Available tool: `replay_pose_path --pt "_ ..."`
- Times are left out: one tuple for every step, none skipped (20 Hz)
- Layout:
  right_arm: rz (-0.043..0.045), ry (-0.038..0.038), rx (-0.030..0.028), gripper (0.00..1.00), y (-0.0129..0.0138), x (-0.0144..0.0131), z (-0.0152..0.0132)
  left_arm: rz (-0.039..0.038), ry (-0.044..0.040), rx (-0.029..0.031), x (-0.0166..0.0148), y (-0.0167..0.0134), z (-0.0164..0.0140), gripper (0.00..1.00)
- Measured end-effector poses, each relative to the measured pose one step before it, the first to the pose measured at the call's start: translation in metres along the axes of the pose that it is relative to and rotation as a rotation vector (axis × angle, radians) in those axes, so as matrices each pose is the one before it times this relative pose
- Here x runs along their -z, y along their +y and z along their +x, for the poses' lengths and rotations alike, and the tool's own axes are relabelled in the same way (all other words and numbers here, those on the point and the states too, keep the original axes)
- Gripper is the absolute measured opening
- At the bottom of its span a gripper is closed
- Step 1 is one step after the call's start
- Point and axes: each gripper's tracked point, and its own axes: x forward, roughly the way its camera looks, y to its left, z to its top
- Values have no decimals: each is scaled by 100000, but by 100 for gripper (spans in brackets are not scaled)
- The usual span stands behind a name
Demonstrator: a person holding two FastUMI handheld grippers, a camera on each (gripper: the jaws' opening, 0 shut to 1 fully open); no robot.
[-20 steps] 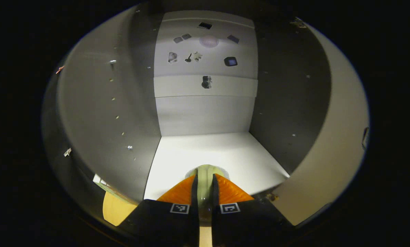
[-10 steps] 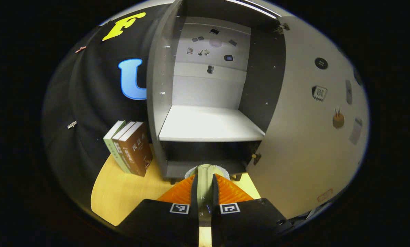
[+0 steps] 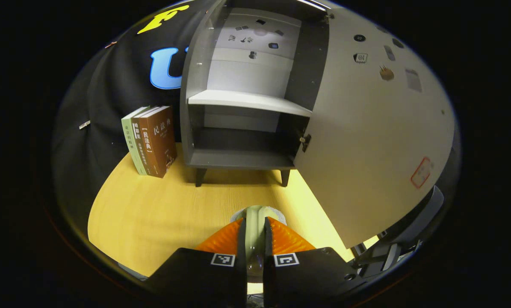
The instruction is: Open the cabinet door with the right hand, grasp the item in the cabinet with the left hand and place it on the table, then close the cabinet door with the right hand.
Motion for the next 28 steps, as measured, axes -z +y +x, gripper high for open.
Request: replay_pose_path --pt "-337 162 -984 97 18 115 628 -73 847 -381 1437 -284 690 19" --pt "-255 377 -1248 98 18 196 534 -642 2021 -58 1660 -261 562 19" --pt "-62 203 -1595 98 -29 122 556 -1676 1207 -911 1499 -33 641 19" --pt "203 704 -1752 98 -126 145 426 -1654 686 -748 1292 -42 585 19" --pt "594 813 -1677 98 -281 243 495 -714 187 -1520 1231 -70 636 19" --pt "1005 1082 -1324 98 -346 258 319 34 120 -2041 1131 160 522 19" --pt "1094 1156 -829 98 -448 346 336 251 -678 -396 909 -298 505 19" --pt "793 1061 -335 98 -517 256 353 155 -807 301 665 -297 472 19" --pt "422 898 24 98 -666 294 261 -655 3 -206 857 4 520 19" --pt "289 47 312 98 -664 216 251 -901 -183 -232 654 54 433 19" --pt "719 -24 -38 98 -575 97 497 -277 -539 -1237 394 323 475 19" --pt "1419 489 -522 98 -451 164 394 544 -289 -2146 543 420 299 18" --pt "1740 924 -844 98 -381 246 349 321 721 -1972 789 197 371 19" --pt "1486 902 -872 97 -277 203 358 -192 979 -881 658 116 186 20" --pt "600 223 -528 97 -317 42 381 -552 316 -345 511 -44 48 21" --pt "-275 78 -2 97 -355 19 266 -500 -317 -436 136 -5 163 21" --pt "-253 265 -267 97 -227 157 294 -124 -1104 87 -17 52 124 23" --pt "265 551 -504 97 -33 164 273 -238 -395 -428 11 143 70 23" --pt "528 367 -687 97 -37 32 404 -160 179 1168 162 -275 -44 25" --pt "613 226 -820 98 60 -28 121 -53 -326 536 -129 -41 65 26" --pt "129 211 -95 98 -207 62 103 -70 160 235 -2 89 58 28" --pt "-331 44 65 98 -122 20 -53 -560 443 1117 18 -108 21 30" --pt "-242 27 -303 98 66 -16 63 -995 395 853 -231 -97 269 46" --pt "123 -76 -932 98 216 -65 -96 -945 302 241 -147 -99 -39 38" --pt "195 -344 -1162 98 202 -170 -99 -675 -317 -43 -188 14 -451 51" --pt "198 -676 -1154 97 274 -306 -234 158 -618 -173 -433 154 -611 58" --pt "116 -1181 -1222 97 305 -517 -118 692 -1658 723 -732 -176 -843 54" --pt "-21 -1550 -297 97 169 -515 -84 1050 -2376 1172 -1227 -237 -986 54"
